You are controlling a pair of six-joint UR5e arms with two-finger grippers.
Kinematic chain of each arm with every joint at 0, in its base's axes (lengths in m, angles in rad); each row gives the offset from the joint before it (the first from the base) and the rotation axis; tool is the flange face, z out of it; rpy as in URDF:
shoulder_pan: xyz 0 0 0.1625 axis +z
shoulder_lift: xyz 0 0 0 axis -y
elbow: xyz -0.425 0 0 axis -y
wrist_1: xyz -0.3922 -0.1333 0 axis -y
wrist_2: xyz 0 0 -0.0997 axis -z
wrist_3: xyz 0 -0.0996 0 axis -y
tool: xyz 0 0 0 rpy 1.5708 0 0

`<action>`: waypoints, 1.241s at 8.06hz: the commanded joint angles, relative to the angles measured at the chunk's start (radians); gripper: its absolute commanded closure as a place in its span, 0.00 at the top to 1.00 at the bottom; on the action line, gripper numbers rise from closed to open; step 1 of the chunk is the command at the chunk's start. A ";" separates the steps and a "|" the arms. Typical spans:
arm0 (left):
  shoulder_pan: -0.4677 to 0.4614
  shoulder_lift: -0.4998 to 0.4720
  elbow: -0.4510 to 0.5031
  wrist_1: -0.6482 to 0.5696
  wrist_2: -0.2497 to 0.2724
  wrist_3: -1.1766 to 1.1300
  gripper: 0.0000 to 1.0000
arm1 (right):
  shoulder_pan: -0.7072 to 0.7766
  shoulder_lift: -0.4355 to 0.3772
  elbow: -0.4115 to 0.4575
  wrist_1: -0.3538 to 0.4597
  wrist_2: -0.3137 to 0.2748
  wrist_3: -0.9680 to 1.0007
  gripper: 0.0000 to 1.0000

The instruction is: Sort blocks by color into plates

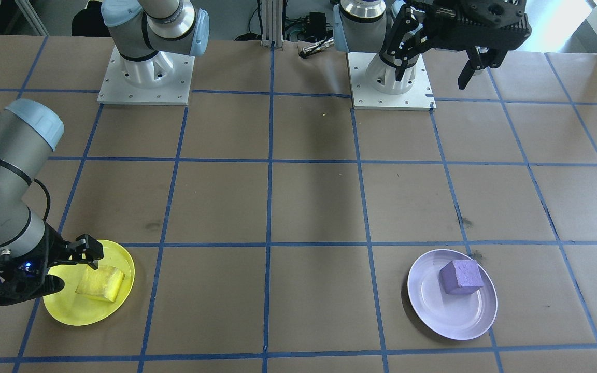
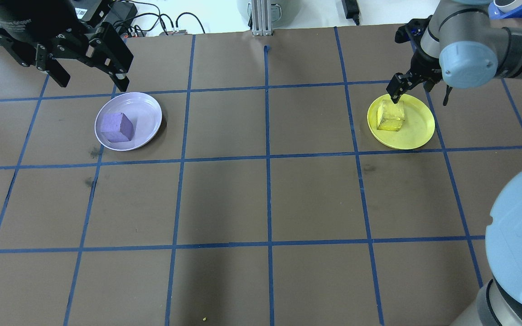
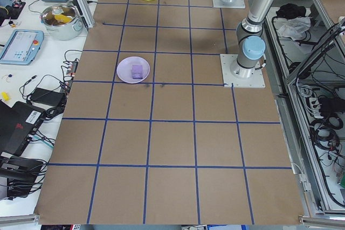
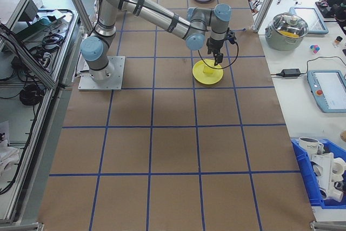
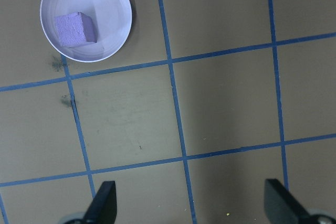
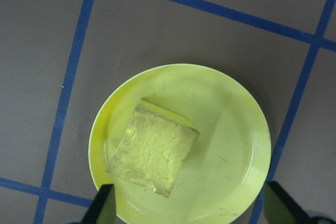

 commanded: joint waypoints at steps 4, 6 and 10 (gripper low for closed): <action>0.006 -0.036 0.001 0.026 0.000 0.007 1.00 | 0.091 -0.268 -0.091 0.337 -0.005 0.423 1.00; 0.011 -0.117 0.009 0.104 0.007 0.007 1.00 | 0.182 -0.321 -0.091 0.368 0.006 0.464 1.00; 0.012 -0.133 -0.001 0.109 0.005 0.007 1.00 | 0.231 -0.370 -0.076 0.405 0.000 0.467 1.00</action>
